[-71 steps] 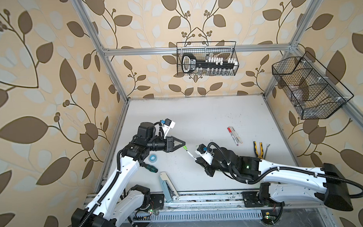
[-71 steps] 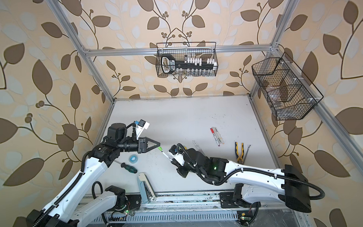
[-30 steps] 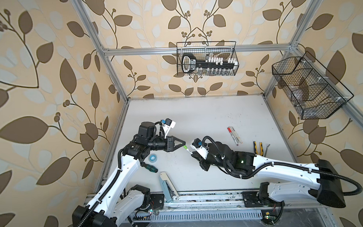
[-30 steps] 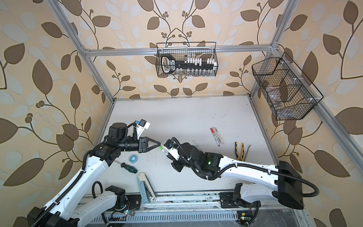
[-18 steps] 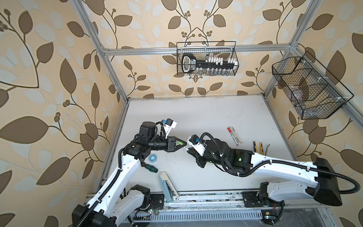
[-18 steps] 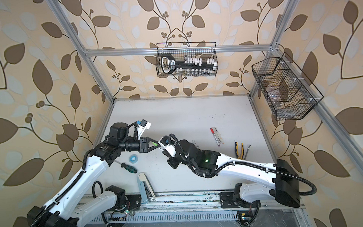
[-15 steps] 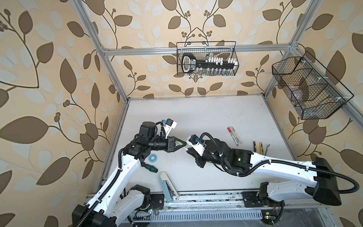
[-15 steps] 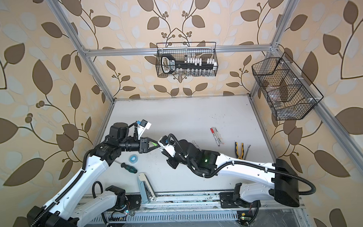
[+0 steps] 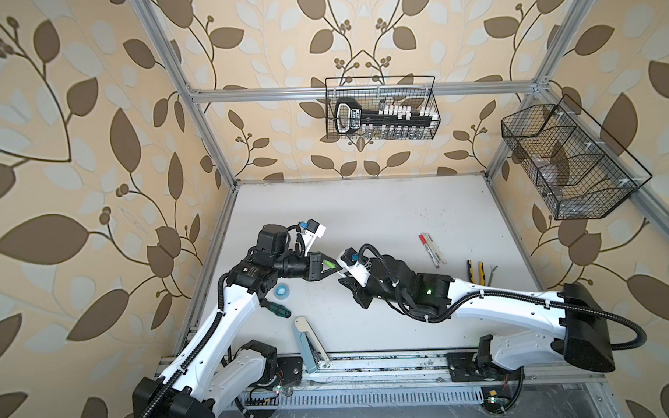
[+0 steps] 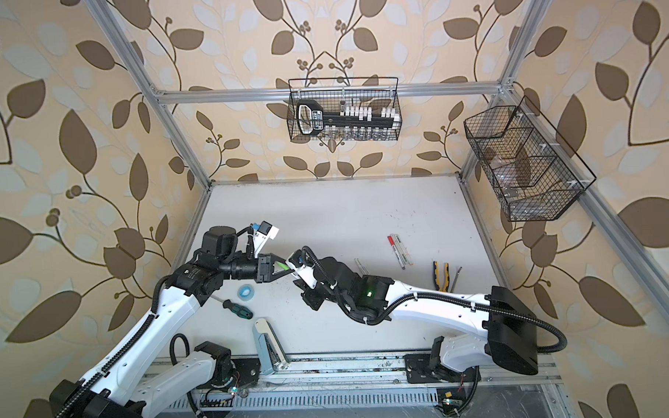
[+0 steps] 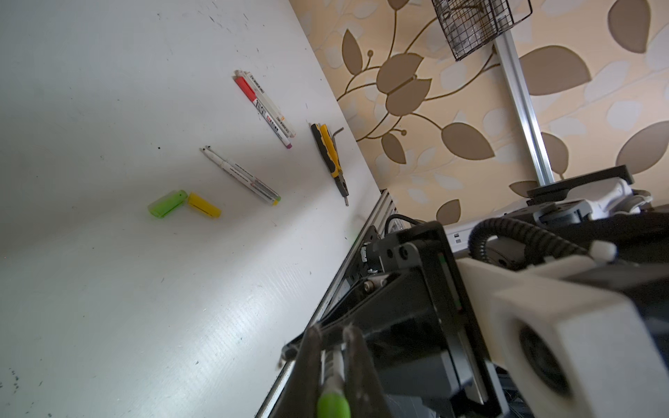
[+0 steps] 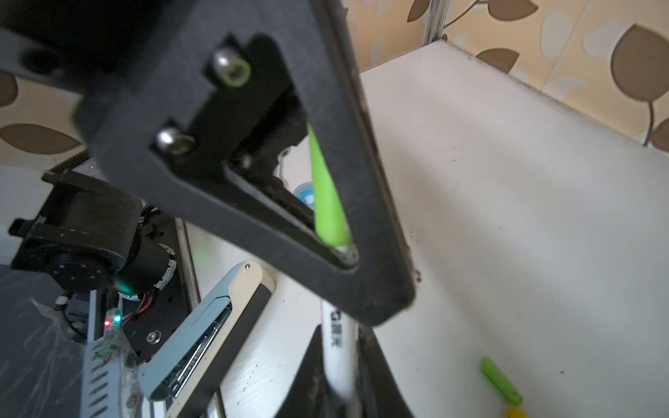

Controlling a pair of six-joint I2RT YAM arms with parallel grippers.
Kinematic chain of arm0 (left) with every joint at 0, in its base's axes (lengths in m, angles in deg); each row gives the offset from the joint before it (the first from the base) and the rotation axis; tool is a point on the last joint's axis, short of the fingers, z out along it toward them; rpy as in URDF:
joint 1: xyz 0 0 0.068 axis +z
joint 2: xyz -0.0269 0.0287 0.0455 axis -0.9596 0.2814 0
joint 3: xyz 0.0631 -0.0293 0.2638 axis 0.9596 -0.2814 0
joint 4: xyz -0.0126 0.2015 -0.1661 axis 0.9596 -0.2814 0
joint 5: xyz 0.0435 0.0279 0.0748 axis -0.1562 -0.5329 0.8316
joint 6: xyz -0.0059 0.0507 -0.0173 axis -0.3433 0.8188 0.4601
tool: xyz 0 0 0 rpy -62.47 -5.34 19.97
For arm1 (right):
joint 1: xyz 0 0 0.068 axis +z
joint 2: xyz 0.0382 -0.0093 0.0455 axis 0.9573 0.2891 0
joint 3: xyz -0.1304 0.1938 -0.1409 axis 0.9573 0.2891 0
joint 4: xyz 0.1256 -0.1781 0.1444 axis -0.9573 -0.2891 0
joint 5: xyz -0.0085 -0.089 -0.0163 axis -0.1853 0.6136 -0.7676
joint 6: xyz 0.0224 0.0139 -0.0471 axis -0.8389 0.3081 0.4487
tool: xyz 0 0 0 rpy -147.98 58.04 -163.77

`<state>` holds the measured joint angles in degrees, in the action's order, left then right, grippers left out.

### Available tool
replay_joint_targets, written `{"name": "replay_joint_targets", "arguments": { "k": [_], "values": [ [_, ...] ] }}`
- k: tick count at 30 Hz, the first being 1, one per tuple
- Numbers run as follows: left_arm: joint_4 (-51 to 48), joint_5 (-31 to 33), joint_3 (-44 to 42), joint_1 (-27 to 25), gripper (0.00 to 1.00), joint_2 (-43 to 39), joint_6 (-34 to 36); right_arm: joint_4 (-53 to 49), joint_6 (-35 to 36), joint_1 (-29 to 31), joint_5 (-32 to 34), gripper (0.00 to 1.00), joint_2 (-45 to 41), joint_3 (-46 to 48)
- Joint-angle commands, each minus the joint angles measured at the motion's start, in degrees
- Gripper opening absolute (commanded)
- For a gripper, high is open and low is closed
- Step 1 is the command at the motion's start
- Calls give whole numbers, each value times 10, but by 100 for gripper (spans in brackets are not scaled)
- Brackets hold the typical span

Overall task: Insert the pens into the pen caps
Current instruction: 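Open the left gripper off the green cap while the right gripper withdraws the pen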

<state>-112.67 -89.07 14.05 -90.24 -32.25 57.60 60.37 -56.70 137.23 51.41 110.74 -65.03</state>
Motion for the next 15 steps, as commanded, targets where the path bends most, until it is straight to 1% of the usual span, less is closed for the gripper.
{"name": "replay_joint_targets", "arguments": {
  "k": [1,2,4,7,8,10,13,15],
  "values": [
    [16,-19,16,-4,0,-11,9,10,-12,-3,-3,9,6,-19],
    [15,-16,17,-4,0,-11,9,10,-14,-3,-2,8,5,-19],
    [11,-12,19,-4,13,-11,9,7,-15,-3,0,6,2,-18],
    [5,-2,24,1,40,-16,9,3,-17,-3,1,4,-1,-16],
    [2,6,25,4,46,-20,8,1,-19,-4,2,4,-1,-15],
    [6,16,24,15,53,-29,-1,0,-20,-3,1,3,-1,-14],
    [21,34,16,32,54,-45,-20,1,-20,0,0,3,-2,-10],
    [27,40,14,42,52,-50,-26,5,-19,4,-1,3,-5,-6]
  ]
}}
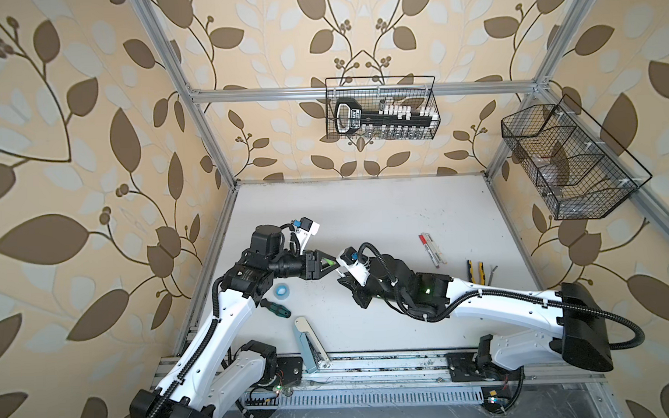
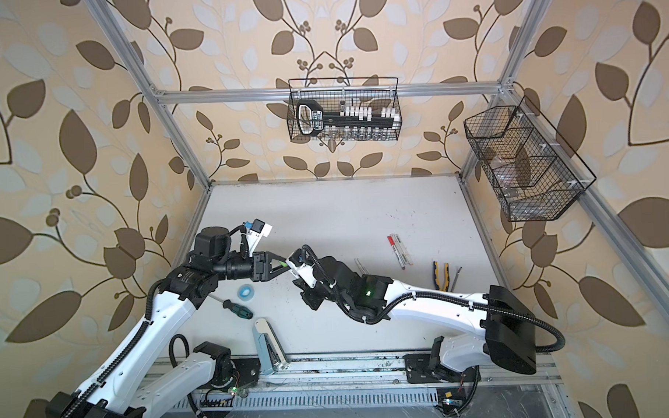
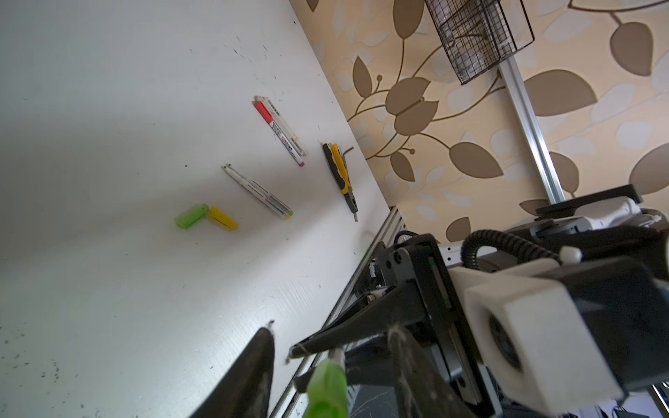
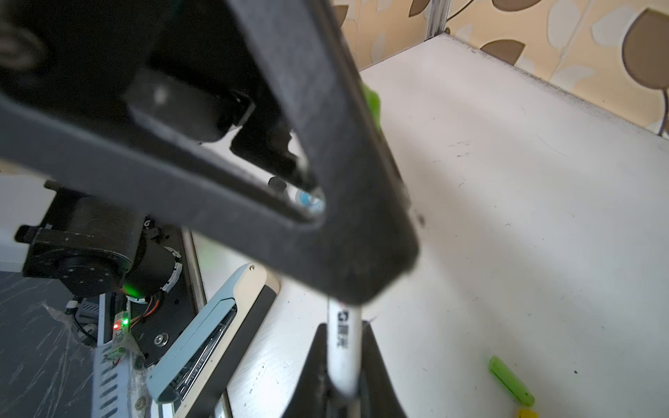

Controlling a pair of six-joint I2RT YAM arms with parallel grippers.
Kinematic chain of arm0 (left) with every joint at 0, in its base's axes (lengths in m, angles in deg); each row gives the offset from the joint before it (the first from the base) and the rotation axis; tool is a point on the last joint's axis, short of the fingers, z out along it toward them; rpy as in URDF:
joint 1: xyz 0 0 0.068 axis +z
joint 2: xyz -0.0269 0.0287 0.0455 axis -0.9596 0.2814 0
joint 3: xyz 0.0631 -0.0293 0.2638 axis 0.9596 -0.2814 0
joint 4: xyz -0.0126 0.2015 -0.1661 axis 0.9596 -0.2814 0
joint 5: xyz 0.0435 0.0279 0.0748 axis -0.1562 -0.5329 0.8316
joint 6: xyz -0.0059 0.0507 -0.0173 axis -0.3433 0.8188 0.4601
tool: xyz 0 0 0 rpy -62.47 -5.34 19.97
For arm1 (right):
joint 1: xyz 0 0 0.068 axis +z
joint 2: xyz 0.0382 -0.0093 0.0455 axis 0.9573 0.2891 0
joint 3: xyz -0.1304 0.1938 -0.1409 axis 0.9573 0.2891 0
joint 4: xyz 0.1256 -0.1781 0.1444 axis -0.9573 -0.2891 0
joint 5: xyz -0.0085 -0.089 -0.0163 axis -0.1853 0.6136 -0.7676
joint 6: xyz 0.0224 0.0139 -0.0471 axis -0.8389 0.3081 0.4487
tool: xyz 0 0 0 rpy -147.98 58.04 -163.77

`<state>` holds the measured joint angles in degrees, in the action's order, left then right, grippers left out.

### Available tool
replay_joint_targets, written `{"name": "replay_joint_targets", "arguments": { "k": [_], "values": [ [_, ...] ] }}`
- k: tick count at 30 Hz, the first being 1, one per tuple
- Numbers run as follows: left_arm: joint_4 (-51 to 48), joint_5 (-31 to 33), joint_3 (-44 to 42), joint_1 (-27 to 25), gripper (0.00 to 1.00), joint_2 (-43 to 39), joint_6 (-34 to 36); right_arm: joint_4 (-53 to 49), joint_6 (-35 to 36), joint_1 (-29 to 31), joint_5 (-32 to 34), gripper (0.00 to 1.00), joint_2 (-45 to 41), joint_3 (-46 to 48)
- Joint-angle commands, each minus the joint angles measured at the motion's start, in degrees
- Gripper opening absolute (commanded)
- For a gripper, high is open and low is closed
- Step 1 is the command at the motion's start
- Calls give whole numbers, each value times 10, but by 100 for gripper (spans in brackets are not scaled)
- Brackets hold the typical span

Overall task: Insert the pens into the pen caps
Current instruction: 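Open the left gripper off the green cap while the right gripper withdraws the pen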

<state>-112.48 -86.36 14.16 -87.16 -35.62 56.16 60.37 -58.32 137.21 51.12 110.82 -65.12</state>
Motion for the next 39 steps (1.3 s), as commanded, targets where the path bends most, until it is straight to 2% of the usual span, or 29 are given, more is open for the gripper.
{"name": "replay_joint_targets", "arguments": {
  "k": [1,8,12,13,20,33,39],
  "values": [
    [26,16,12,16,50,-18,-14,7,-2,5,2,3,-7,-3],
    [33,13,9,25,28,-21,-19,10,-7,6,10,3,-5,-2],
    [44,-15,6,25,3,-15,-19,12,-7,5,19,0,-5,-5],
    [46,-23,6,25,0,-13,-19,13,-6,5,21,0,-5,-7],
    [62,-57,1,24,0,-5,-20,26,19,-5,22,0,-3,-33],
    [41,-57,6,9,0,-2,0,33,79,-24,-8,0,58,-187],
    [32,-45,9,9,0,-7,1,9,51,-21,-35,0,58,-155]
  ]
}}
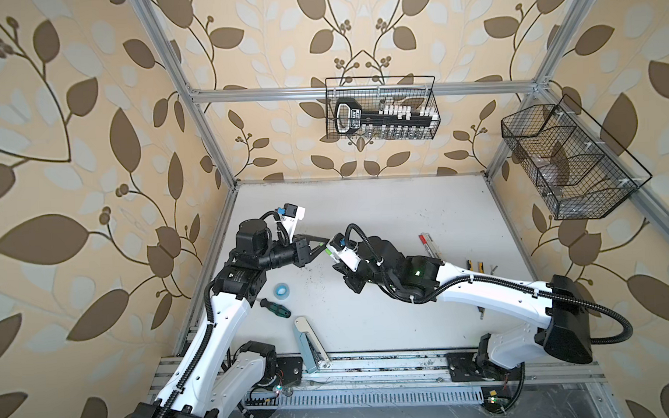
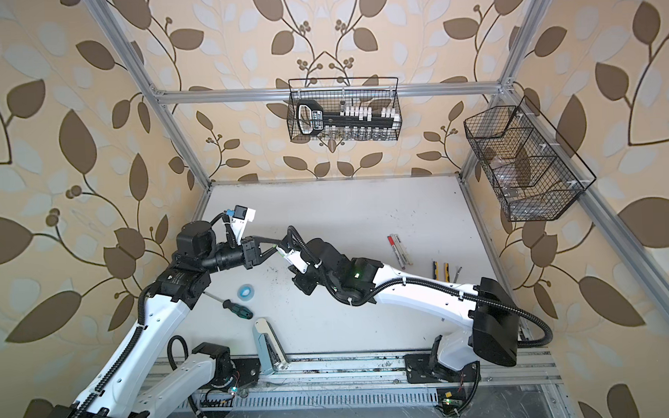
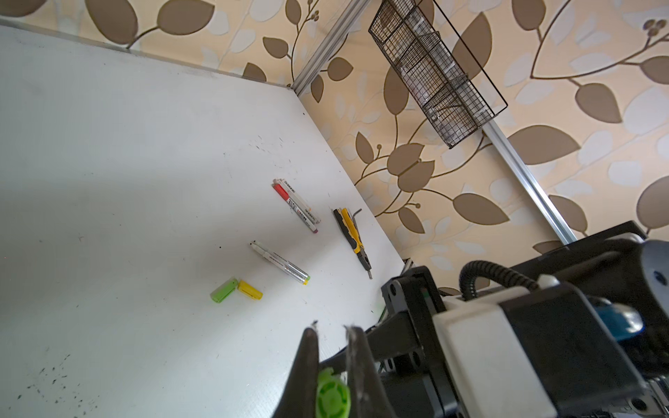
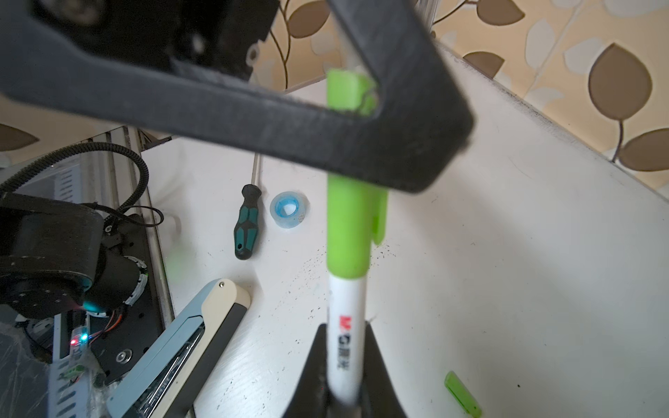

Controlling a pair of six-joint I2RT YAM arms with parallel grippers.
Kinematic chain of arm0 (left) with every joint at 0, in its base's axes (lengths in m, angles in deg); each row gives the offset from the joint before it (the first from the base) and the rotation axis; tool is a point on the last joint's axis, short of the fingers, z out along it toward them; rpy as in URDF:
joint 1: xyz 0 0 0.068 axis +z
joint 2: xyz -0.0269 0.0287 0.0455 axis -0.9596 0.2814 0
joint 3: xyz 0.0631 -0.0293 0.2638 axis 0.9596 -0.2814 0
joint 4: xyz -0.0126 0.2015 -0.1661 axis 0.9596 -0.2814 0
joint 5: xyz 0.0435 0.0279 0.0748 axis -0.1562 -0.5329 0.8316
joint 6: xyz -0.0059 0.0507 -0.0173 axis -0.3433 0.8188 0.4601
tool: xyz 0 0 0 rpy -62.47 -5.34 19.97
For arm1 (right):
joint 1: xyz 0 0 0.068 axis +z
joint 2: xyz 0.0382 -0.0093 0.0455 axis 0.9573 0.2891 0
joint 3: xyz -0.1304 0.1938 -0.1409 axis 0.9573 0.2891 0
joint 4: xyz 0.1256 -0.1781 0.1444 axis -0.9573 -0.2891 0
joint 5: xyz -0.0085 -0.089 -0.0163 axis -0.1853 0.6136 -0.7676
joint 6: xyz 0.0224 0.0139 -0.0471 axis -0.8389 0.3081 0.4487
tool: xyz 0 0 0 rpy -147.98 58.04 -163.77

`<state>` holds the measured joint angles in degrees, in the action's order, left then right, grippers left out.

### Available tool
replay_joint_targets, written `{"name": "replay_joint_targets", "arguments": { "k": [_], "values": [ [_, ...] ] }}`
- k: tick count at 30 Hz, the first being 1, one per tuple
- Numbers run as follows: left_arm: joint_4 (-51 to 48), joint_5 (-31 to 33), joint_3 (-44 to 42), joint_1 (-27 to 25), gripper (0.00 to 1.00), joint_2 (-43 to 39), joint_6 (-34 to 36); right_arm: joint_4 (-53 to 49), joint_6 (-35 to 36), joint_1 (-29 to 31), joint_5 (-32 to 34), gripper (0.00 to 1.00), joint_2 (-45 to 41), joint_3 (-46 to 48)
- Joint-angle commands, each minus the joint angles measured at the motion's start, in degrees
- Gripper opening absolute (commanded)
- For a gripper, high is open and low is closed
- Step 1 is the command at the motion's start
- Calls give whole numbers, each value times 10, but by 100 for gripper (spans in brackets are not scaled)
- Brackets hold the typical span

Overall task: Insert the pens into the pen caps
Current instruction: 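Open the left gripper off the green cap while the right gripper withdraws the pen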

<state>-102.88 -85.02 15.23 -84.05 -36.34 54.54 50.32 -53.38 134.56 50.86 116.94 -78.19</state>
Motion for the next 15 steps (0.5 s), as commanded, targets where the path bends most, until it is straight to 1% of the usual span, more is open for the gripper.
{"name": "replay_joint_targets", "arguments": {
  "k": [1,4,5,7,8,9,10,12,15],
  "values": [
    [-66,-56,-1,-22,0,0,17,101,-5,6,-41,0,-5,-13],
    [-66,-46,2,-21,1,1,12,69,-21,8,-54,0,-13,17],
    [-64,-44,1,-20,7,1,8,57,-25,9,-58,0,-16,27],
    [-61,-39,1,-16,27,0,1,36,-39,7,-67,0,-22,53],
    [-60,-38,1,-15,32,-1,-2,28,-47,5,-70,0,-26,65],
    [-61,-33,1,-14,43,-3,-1,21,-54,2,-74,0,-29,82],
    [-64,-22,1,-13,57,-5,-2,9,-64,-3,-75,0,-32,95],
    [-70,-5,1,-9,68,-10,-1,-14,-80,-12,-71,0,-38,117],
    [-74,13,0,-5,85,-14,-1,-51,-102,-36,-47,0,-53,143]
  ]
}}
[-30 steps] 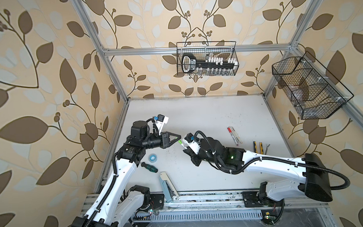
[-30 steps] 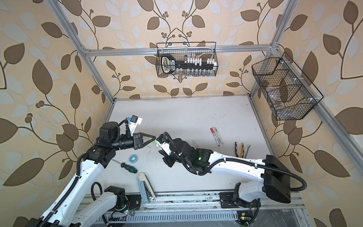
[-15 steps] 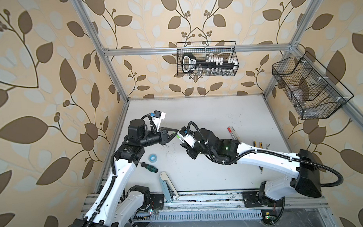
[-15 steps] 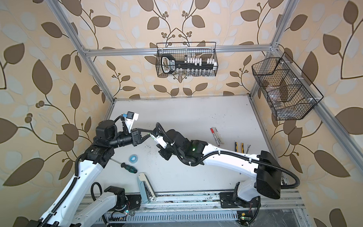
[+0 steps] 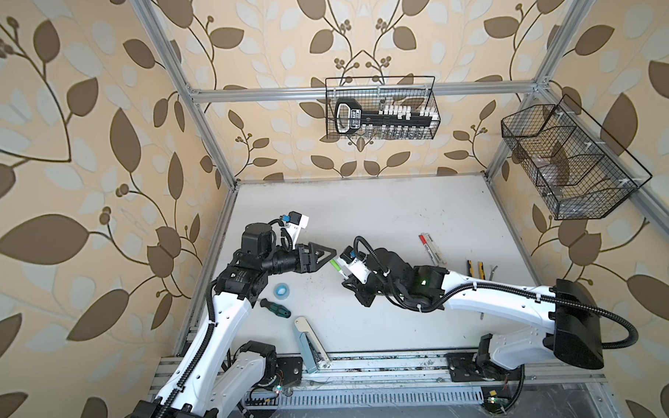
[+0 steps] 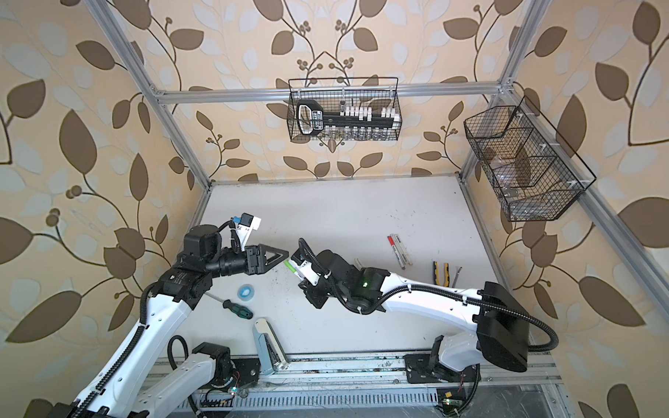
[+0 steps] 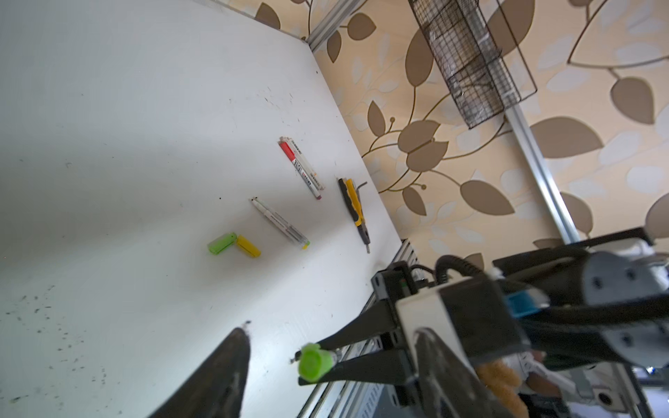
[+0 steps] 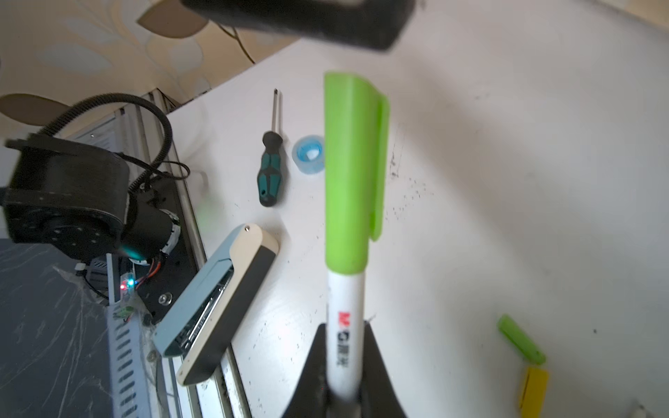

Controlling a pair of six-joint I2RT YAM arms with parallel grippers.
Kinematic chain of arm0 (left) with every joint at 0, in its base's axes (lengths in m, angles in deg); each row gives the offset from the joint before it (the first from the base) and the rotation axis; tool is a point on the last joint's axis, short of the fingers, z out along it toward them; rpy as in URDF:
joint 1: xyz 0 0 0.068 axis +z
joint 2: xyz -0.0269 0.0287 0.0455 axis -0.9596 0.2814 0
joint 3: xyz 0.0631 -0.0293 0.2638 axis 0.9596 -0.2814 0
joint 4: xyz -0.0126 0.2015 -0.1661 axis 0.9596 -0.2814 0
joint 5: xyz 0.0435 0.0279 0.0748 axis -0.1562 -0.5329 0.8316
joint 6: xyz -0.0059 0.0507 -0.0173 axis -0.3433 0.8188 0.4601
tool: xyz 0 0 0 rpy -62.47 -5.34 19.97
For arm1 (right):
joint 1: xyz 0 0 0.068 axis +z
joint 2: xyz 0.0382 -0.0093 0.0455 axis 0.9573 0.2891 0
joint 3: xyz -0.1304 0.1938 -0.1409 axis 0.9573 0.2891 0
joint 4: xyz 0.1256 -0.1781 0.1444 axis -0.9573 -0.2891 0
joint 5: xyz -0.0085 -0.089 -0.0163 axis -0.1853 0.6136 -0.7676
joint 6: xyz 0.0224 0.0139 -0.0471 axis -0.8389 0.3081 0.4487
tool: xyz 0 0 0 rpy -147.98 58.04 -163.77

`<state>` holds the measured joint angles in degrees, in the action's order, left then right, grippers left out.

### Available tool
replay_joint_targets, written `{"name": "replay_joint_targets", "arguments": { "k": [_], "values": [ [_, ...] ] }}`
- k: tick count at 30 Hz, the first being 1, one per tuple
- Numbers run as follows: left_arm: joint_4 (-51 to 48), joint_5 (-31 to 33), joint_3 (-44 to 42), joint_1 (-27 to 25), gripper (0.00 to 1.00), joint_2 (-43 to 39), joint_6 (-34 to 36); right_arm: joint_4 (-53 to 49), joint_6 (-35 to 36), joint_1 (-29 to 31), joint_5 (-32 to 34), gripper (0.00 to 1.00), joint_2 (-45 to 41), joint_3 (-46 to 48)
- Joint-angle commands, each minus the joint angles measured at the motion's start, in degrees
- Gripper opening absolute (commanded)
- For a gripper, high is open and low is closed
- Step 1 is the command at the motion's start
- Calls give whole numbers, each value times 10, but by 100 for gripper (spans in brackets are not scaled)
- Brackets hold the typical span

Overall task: Insert the pens into the pen caps
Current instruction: 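Open the left gripper off the green cap while the right gripper withdraws the pen, then carry the green-capped pen to the other markers and release it with the right gripper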

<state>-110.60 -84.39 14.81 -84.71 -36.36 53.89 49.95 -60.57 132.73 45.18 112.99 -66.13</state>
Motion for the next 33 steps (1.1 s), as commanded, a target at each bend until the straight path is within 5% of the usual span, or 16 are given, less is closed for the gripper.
{"name": "replay_joint_targets", "arguments": {
  "k": [1,11,19,27,33],
  "values": [
    [0,12,5,2,94,-15,7,-62,-40,-29,22,0,-17,29],
    [-9,28,7,4,99,-13,11,-184,-24,-208,125,0,-6,27],
    [-4,8,7,4,99,-6,10,-212,55,-336,160,4,105,-12],
    [-2,4,5,4,99,-5,10,-238,79,-373,200,9,197,-62],
    [-1,2,6,4,99,-2,10,-249,80,-371,224,22,210,-74]
  ]
}}
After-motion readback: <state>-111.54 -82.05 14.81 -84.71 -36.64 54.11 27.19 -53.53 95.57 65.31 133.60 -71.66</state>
